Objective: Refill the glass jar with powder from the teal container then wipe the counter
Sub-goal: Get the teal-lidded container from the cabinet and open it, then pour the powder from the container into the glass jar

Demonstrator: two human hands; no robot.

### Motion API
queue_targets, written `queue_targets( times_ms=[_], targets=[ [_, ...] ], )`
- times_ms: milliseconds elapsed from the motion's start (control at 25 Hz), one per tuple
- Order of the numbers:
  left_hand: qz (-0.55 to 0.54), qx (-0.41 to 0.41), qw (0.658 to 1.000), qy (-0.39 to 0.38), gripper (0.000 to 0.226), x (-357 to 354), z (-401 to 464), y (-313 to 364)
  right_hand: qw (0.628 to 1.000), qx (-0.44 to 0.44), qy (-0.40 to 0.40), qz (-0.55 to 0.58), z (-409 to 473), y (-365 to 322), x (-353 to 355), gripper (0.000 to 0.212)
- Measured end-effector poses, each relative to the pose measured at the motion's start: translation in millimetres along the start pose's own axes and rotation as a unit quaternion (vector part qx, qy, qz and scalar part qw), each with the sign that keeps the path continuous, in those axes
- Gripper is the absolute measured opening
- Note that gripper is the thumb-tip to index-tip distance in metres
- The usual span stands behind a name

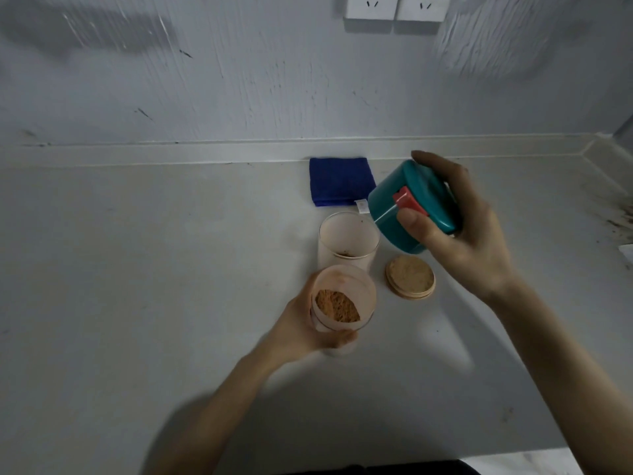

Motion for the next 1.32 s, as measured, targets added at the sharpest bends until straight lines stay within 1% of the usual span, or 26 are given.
queue_targets(
  times_ms=[200, 320, 440, 520, 680, 720, 840, 1040, 1160, 1320],
  targets=[
    [-0.002, 0.004, 1.0, -0.003, 0.074, 0, 0, -1, 0.997, -0.077, 0.018, 0.023, -20, 30, 3, 0.056],
    [-0.01, -0.003, 1.0, 0.002, 0.075, 0, -1, 0, 0.99, -0.136, 0.009, 0.048, -36, 55, 0, 0.059],
    [-0.01, -0.018, 1.0, 0.009, 0.076, -2, -1, 0, 0.984, -0.168, 0.006, 0.061, -56, 79, -7, 0.056],
    [-0.017, -0.025, 0.999, 0.019, 0.075, -2, -2, 0, 0.981, -0.187, 0.026, 0.05, -72, 94, -12, 0.056],
    [-0.033, -0.025, 0.999, 0.029, 0.071, -4, -4, -5, 0.977, -0.191, 0.082, -0.044, -102, 119, -17, 0.047],
    [-0.035, -0.022, 0.999, 0.032, 0.071, -3, -4, -6, 0.973, -0.205, 0.09, -0.058, -108, 125, -18, 0.049],
    [-0.04, -0.008, 0.998, 0.037, 0.072, -4, -4, -9, 0.965, -0.233, 0.093, -0.07, -123, 136, -19, 0.065],
    [-0.041, -0.005, 0.998, 0.053, 0.074, -5, -5, -12, 0.963, -0.222, 0.077, -0.131, -140, 141, -16, 0.089],
    [-0.044, -0.004, 0.998, 0.054, 0.075, -5, -6, -13, 0.959, -0.223, 0.044, -0.168, -149, 147, -18, 0.103],
    [-0.055, -0.005, 0.997, 0.046, 0.075, -8, -9, -10, 0.957, -0.203, 0.022, -0.205, -150, 146, -21, 0.104]
  ],
)
Point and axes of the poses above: each hand's wrist, its own z-axis towards the middle knuckle, its own x-axis out of the back of the hand, y = z × x, the point moved 6 cm from there along z, towards the middle knuckle, and after that the axes turned 10 degrees about y, right-handed, at the moved point
